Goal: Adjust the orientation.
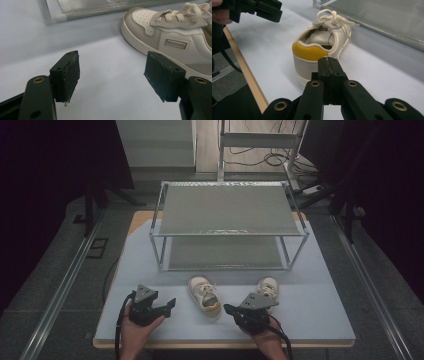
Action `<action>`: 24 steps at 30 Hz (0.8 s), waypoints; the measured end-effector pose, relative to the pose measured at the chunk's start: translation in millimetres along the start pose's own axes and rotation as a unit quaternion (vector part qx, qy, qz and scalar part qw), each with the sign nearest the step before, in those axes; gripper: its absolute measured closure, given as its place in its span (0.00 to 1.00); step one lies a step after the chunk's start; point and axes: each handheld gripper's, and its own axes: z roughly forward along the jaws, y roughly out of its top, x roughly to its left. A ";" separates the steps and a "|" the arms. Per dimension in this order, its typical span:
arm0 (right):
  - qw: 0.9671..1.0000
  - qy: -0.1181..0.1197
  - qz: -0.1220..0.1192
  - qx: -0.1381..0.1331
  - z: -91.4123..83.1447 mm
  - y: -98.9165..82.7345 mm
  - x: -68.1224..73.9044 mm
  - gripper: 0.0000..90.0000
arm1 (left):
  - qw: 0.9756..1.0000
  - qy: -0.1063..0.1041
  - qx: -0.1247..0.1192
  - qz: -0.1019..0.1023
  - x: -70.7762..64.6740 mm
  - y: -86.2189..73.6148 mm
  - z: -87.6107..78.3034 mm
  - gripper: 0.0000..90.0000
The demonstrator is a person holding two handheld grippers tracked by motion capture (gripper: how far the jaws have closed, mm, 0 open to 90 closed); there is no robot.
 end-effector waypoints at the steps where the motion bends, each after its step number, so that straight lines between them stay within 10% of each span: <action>1: 1.000 -0.002 0.000 0.001 1.0 0.0 0.4 1.00 | 1.000 -0.001 -0.001 0.001 -0.3 0.2 -0.5 0.32; 24: 0.999 -0.020 -0.011 0.043 20.6 -5.6 8.9 1.00 | 1.000 -0.001 -0.001 -0.001 0.3 -0.2 -3.3 0.32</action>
